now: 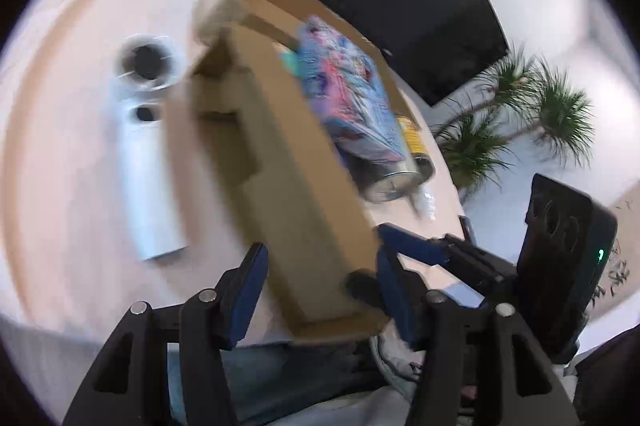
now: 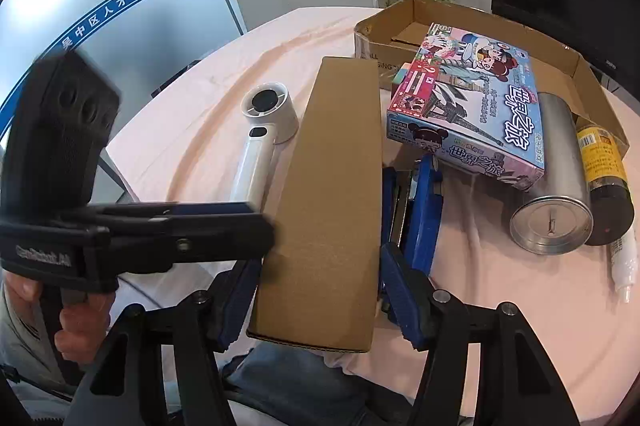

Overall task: Organize rigid objects
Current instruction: 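Lift the cardboard insert with both tools and lower it into the box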

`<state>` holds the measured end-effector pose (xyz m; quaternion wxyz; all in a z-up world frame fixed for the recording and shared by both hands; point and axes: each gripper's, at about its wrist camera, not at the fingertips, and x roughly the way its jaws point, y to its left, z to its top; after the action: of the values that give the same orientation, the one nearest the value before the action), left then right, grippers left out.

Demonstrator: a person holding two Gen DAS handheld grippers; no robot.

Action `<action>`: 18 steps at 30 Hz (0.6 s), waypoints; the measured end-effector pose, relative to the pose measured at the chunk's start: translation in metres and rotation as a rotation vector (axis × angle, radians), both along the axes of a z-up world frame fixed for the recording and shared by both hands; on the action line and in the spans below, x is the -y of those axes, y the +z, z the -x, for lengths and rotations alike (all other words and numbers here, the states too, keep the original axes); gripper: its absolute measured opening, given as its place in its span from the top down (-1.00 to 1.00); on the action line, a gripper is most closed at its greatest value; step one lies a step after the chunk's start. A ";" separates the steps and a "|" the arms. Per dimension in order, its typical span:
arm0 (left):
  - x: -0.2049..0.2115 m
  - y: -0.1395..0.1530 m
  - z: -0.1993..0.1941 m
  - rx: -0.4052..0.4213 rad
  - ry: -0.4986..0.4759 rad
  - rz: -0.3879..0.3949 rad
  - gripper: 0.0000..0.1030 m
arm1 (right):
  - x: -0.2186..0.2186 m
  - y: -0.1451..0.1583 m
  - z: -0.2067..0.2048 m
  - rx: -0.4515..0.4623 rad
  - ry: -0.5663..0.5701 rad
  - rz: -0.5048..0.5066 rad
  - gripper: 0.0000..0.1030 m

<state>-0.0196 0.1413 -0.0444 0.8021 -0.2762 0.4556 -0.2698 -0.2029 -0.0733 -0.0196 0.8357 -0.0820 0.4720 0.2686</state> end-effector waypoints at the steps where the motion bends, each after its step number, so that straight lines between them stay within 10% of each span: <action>1: -0.008 -0.007 0.003 -0.028 0.025 0.015 -0.18 | 0.001 -0.005 -0.005 -0.017 -0.001 -0.026 -0.14; 10: -0.008 -0.047 0.007 -0.148 0.036 0.039 -0.07 | 0.042 -0.039 -0.032 -0.383 -0.135 -0.433 -0.13; 13: -0.004 -0.045 0.006 -0.134 0.018 0.024 0.52 | 0.043 -0.034 -0.030 -0.321 -0.167 -0.365 -0.11; 18: 0.008 -0.035 0.011 -0.120 -0.008 -0.075 0.69 | 0.030 -0.010 -0.019 -0.120 -0.122 -0.181 -0.11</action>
<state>-0.0303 0.1331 -0.0796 0.7821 -0.2598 0.5138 -0.2385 -0.1843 -0.1030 -0.0293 0.8247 0.0386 0.4991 0.2633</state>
